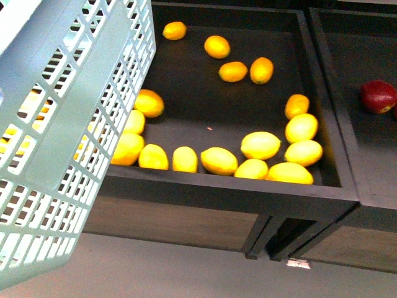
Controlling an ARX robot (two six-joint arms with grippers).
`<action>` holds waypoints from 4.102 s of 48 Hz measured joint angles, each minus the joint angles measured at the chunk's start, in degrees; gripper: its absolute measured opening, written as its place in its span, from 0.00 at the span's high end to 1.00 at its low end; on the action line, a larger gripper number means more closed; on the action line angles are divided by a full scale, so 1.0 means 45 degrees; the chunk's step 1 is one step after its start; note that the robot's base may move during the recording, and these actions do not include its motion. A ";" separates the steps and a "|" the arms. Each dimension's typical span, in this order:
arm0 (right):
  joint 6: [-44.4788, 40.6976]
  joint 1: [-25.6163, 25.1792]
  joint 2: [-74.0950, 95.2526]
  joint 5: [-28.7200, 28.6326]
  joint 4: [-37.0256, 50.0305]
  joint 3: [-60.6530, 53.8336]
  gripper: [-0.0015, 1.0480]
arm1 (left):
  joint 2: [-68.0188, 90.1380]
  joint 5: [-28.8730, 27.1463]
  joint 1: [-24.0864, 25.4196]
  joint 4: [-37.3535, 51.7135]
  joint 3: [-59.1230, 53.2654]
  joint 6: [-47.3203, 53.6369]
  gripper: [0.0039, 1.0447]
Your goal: Pick lemon and mango into basket
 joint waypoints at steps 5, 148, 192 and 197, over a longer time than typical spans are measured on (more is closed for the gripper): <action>0.0005 0.0000 0.0000 -0.0034 0.0000 0.0000 0.08 | 0.0000 -0.0005 0.0005 0.0000 0.0000 -0.0015 0.87; 0.7825 -0.4580 2.9089 0.1671 0.1719 1.4241 0.08 | 0.8665 0.2006 -0.5644 -0.2030 0.8155 0.6586 0.87; 0.8660 -0.4726 3.1523 0.2084 0.1069 1.6840 0.08 | 0.8665 0.2001 -0.5644 -0.2030 0.8155 0.6591 0.87; 0.8718 -0.4770 3.1591 0.2123 0.0996 1.6888 0.08 | 0.8665 0.2016 -0.5644 -0.2030 0.8155 0.6586 0.87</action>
